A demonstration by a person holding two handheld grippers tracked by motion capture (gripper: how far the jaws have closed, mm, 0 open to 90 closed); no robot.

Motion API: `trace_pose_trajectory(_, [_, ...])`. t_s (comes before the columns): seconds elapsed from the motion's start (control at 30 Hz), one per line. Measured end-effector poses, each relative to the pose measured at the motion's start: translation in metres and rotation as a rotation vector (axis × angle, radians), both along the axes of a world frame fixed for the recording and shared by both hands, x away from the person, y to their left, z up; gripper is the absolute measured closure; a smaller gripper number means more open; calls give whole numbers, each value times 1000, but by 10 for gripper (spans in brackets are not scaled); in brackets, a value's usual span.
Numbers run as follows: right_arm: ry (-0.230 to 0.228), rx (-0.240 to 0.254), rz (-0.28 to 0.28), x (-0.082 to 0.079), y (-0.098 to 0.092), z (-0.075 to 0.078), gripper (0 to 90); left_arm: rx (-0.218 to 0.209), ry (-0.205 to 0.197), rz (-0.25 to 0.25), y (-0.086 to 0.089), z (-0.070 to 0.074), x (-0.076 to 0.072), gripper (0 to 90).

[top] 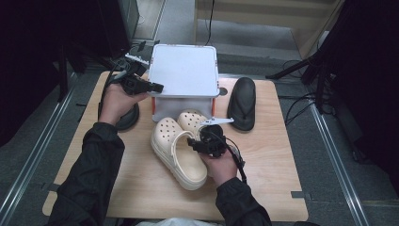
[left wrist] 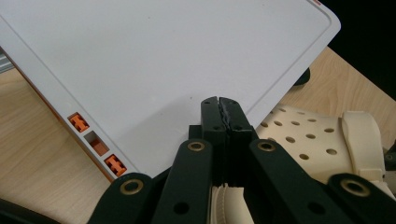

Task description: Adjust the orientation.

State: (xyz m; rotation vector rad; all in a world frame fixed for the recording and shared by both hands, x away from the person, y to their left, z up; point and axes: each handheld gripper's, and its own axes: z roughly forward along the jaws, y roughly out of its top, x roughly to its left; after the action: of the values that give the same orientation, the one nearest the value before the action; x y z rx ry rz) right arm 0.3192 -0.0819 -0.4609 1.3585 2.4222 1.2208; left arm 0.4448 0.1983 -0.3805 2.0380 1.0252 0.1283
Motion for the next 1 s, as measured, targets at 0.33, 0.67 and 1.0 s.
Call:
trace_pose_trajectory(0.33, [-30,-33,-9,32,9,14,660,5,-3,0,0,0,0,900])
trace_pose_trajectory(0.67, [-50,-49,-90,68,24,2,661,-1,-2,-2,0,0,0,900])
trace_pose_trajectory(1.0, [-44,-50,-169,81,34,-13,660,-13,1,-1,1,-1,0,900])
